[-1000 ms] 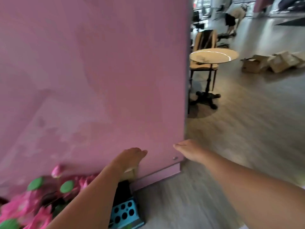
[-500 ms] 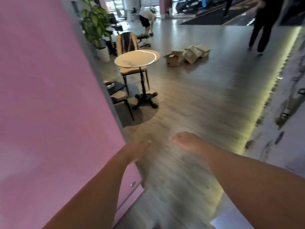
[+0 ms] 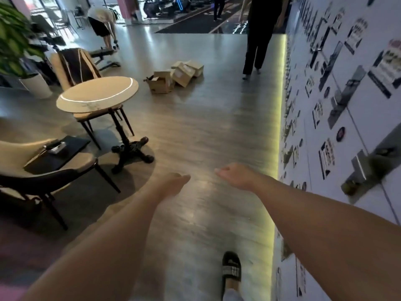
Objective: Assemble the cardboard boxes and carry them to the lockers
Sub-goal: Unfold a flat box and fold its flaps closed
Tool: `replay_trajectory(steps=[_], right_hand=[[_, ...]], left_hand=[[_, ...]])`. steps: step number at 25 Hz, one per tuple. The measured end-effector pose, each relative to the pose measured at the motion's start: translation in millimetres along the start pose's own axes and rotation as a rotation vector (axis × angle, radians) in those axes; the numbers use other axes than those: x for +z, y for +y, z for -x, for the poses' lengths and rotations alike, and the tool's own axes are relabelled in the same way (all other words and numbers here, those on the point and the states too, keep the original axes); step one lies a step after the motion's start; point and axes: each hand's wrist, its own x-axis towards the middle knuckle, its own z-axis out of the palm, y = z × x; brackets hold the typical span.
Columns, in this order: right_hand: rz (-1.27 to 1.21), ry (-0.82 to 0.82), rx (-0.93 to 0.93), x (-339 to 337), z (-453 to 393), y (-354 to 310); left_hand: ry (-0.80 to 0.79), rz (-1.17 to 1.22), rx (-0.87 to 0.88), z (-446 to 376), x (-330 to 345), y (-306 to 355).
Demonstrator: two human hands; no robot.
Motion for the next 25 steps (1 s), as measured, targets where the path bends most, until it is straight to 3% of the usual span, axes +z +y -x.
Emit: replay_trajectory(steps=[11,18,21,25], right_hand=[[0.024,-0.040,-0.123,-121,-265,-22],[0.082,-0.080,-0.198,-173,-469,-65],[0.113,-0.080,-0.214,-208,-565,-96],[0.093,-0.063,-0.207,-266,-683,-143]], left_hand=[[0.028,-0.006,0.009,-225,-127,80],[0.065,-0.042,-0.081,-409,-233,57],[0.131,0.030,-0.098,-486,-292,63],[0.093,0.000,-0.042,-592,-390,79]])
